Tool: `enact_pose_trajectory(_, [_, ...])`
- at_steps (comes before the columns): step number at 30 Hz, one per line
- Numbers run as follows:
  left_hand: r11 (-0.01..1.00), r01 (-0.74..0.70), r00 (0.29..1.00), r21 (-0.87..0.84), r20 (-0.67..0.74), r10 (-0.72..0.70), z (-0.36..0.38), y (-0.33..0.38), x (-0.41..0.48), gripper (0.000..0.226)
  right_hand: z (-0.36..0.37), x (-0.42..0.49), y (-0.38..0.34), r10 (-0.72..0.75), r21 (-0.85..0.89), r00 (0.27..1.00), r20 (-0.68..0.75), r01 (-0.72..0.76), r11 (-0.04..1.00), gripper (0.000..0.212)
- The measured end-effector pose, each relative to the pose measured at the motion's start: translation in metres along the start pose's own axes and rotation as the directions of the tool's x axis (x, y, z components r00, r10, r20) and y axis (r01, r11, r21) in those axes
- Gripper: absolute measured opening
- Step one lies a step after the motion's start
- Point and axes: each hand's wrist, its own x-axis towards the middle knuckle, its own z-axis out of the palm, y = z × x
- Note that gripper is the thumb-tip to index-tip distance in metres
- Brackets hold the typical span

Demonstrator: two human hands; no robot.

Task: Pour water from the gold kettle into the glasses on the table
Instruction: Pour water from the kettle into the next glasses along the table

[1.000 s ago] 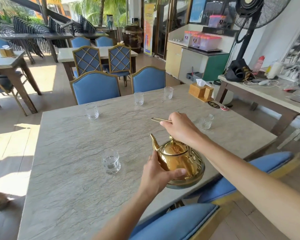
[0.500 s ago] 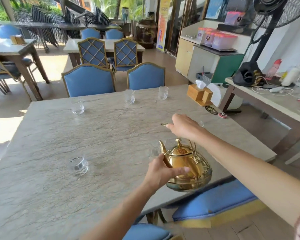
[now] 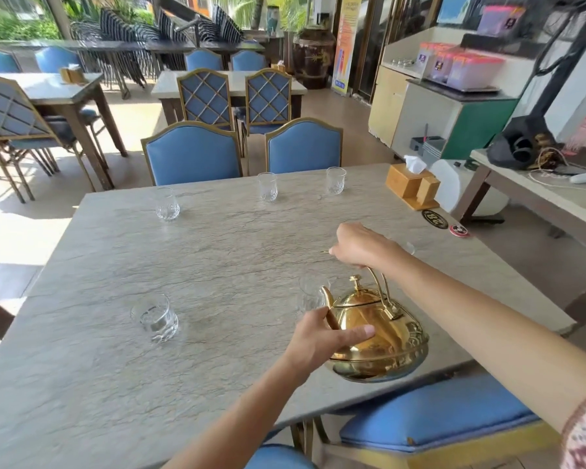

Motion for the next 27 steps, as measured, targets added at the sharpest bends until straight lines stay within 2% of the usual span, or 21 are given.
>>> enact_pose_trajectory(4, [1.0, -0.024, 0.999, -0.015, 0.022, 0.024, 0.0, 0.001, -0.003, 0.074, -0.002, -0.001, -0.003, 0.003, -0.009, 1.0, 0.003, -0.003, 1.0, 0.038])
enact_pose_trajectory(9, [0.999, -0.038, 0.999, -0.008, 0.033, 0.038, -0.003, 0.001, -0.005, 0.101, -0.004, -0.003, -0.006, 0.008, -0.02, 1.0, -0.004, -0.008, 1.0, 0.038])
enact_pose_trajectory(11, [0.999, -0.049, 0.998, 0.003, 0.043, 0.048, -0.005, 0.001, -0.005, 0.105, -0.004, -0.004, -0.006, 0.013, -0.032, 1.0, -0.006, -0.013, 0.999, 0.039])
enact_pose_trajectory(16, [0.998, -0.063, 0.996, -0.008, 0.069, 0.063, -0.006, 0.002, -0.006, 0.095, -0.006, -0.004, -0.011, 0.026, -0.061, 1.0, -0.001, -0.026, 0.998, 0.03])
enact_pose_trajectory(21, [0.997, -0.069, 0.996, -0.038, 0.06, 0.071, -0.005, 0.001, -0.007, 0.069, -0.009, -0.005, -0.017, 0.022, -0.087, 1.0, 0.016, -0.021, 0.996, 0.024])
enact_pose_trajectory(27, [0.996, -0.073, 0.994, -0.04, 0.075, 0.076, -0.006, 0.002, -0.011, 0.049, -0.011, -0.008, -0.02, 0.004, -0.097, 1.0, 0.03, -0.001, 0.995, 0.021])
